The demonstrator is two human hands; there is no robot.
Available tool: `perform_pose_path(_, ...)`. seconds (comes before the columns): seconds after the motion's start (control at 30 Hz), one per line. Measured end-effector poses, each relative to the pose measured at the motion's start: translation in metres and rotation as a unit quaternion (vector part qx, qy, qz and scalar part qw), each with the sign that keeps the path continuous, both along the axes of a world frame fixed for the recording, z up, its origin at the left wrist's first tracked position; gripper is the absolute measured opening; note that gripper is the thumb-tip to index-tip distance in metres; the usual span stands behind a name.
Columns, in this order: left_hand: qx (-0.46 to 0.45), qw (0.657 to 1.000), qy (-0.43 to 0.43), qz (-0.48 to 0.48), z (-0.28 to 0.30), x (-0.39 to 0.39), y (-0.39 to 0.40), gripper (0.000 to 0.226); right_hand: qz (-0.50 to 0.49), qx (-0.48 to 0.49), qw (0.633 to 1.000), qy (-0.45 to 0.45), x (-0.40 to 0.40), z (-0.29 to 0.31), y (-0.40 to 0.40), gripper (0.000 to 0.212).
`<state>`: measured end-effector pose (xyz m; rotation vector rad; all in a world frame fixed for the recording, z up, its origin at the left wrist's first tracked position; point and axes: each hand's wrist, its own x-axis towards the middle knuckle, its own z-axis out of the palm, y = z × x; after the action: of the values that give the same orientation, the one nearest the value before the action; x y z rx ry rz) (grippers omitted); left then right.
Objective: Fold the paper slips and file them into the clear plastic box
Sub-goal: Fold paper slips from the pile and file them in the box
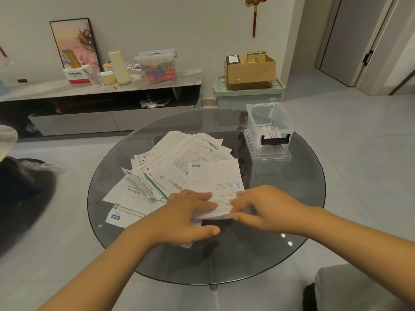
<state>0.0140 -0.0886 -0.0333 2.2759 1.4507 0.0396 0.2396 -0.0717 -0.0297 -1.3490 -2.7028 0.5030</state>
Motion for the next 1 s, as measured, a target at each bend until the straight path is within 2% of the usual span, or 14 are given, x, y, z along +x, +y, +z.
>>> perform_pose_path(0.1, 0.0, 1.0, -0.03, 0.005, -0.001, 0.0, 0.001, 0.06, -0.02, -0.004, 1.0, 0.007, 0.001, 0.004, 0.002, 0.025)
perform_pose_path(0.17, 0.043, 0.994, -0.089, 0.045, -0.001, 0.001, 0.002, 0.028, -0.039, -0.004, 0.998, 0.047, 0.001, 0.009, 0.003, 0.022)
perform_pose_path(0.2, 0.063, 0.99, -0.105, 0.073, 0.0, 0.002, 0.002, 0.022, -0.058, -0.01, 0.995, 0.076, 0.002, 0.01, 0.004, 0.02)
perform_pose_path(0.27, 0.08, 0.982, -0.122, 0.123, 0.002, 0.003, 0.004, 0.035, -0.104, -0.022, 0.985, 0.137, 0.002, 0.012, 0.007, 0.016)
perform_pose_path(0.37, 0.107, 0.97, -0.151, 0.158, 0.002, 0.006, 0.006, 0.032, -0.17, -0.083, 0.958, 0.214, 0.001, 0.009, 0.014, 0.023)
perform_pose_path(0.43, 0.124, 0.96, -0.166, 0.186, 0.001, 0.008, 0.008, 0.029, -0.199, -0.125, 0.945, 0.228, 0.0, 0.005, 0.018, 0.037)
perform_pose_path(0.53, 0.136, 0.95, -0.173, 0.22, 0.003, 0.011, 0.012, 0.016, -0.224, -0.114, 0.941, 0.226, -0.004, -0.003, 0.024, 0.046)
perform_pose_path(0.63, 0.08, 0.955, -0.177, 0.226, 0.0, 0.012, 0.016, 0.056, -0.234, -0.093, 0.94, 0.228, -0.011, -0.012, 0.03, 0.056)
perform_pose_path(0.77, 0.076, 0.956, -0.193, 0.206, -0.009, 0.014, 0.018, 0.105, -0.229, -0.069, 0.949, 0.207, -0.019, -0.017, 0.032, 0.073)
perform_pose_path(0.83, 0.083, 0.961, -0.171, 0.199, -0.014, 0.013, 0.02, 0.11, -0.211, -0.047, 0.962, 0.166, -0.02, -0.016, 0.031, 0.073)
perform_pose_path(0.93, 0.101, 0.972, -0.103, 0.187, -0.015, 0.011, 0.022, 0.102, -0.194, -0.029, 0.975, 0.107, -0.019, -0.013, 0.029, 0.043)
perform_pose_path(1.0, 0.143, 0.973, -0.051, 0.176, -0.015, 0.01, 0.023, 0.09, -0.201, -0.038, 0.974, 0.092, -0.018, -0.011, 0.026, 0.036)
